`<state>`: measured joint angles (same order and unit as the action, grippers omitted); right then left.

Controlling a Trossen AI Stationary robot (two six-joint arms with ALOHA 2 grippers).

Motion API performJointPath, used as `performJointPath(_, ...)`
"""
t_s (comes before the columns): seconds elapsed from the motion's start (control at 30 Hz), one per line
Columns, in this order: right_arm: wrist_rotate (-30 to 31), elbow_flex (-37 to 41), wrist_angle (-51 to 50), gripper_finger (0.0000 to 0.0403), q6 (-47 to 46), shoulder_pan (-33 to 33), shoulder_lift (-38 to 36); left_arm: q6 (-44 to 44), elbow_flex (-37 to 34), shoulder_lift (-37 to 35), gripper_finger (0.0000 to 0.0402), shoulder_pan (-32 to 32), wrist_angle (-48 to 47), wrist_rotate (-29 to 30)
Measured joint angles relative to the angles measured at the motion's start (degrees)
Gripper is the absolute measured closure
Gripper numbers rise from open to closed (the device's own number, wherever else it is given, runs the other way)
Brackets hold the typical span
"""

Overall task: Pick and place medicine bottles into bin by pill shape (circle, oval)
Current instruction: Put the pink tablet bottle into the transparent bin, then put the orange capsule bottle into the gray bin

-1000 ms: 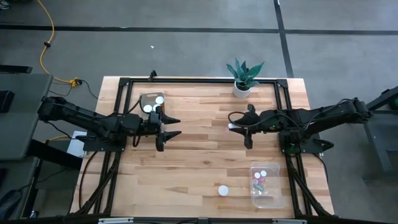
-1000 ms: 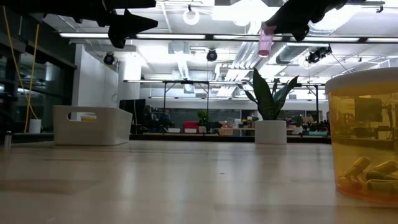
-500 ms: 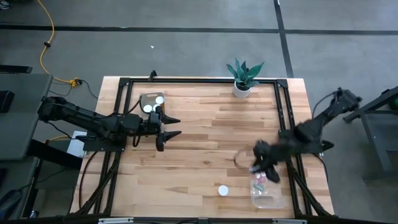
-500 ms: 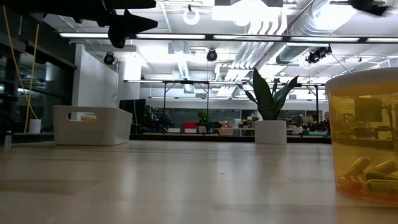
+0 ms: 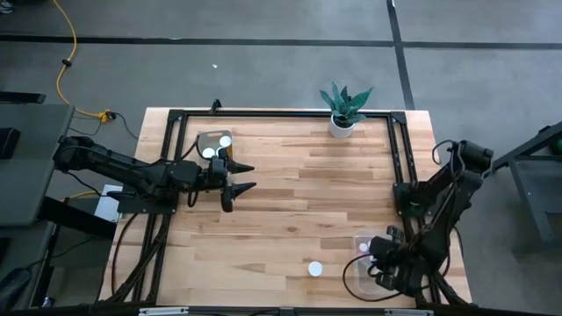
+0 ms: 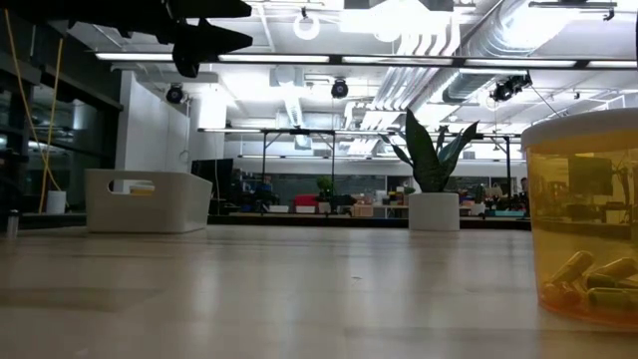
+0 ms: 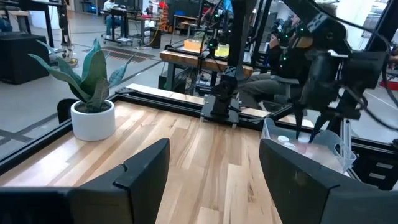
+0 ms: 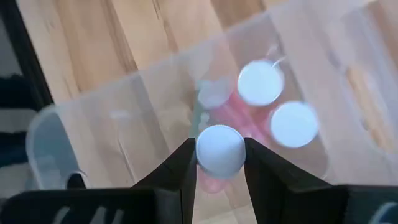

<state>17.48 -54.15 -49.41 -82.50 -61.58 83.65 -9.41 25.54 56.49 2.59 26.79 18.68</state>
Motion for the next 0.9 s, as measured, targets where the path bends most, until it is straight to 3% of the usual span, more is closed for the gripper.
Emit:
performJointPath(0.3,-2.9,0.0,0.4,0.0294,-0.2,-0.5,1.6,-0.4,0.0,0.0,0.0163,0.0,0.0,0.0)
performJointPath(0.6,-5.7,0.0,0.0,0.0201,-0.7,1.0,-1.0,-0.4,0.0,0.0,0.0163,0.0,0.0,0.0)
performJointPath(0.77,-5.7,-1.1,-0.6,0.0170,4.3,1.6,-5.8,0.0,0.0,0.0,0.0163,0.0,0.0,0.0)
performJointPath(0.9,-1.1,-4.1,-0.4,0.0167,13.0,5.7,-9.9,0.0,0.0,0.0,0.0163,0.0,0.0,-0.6)
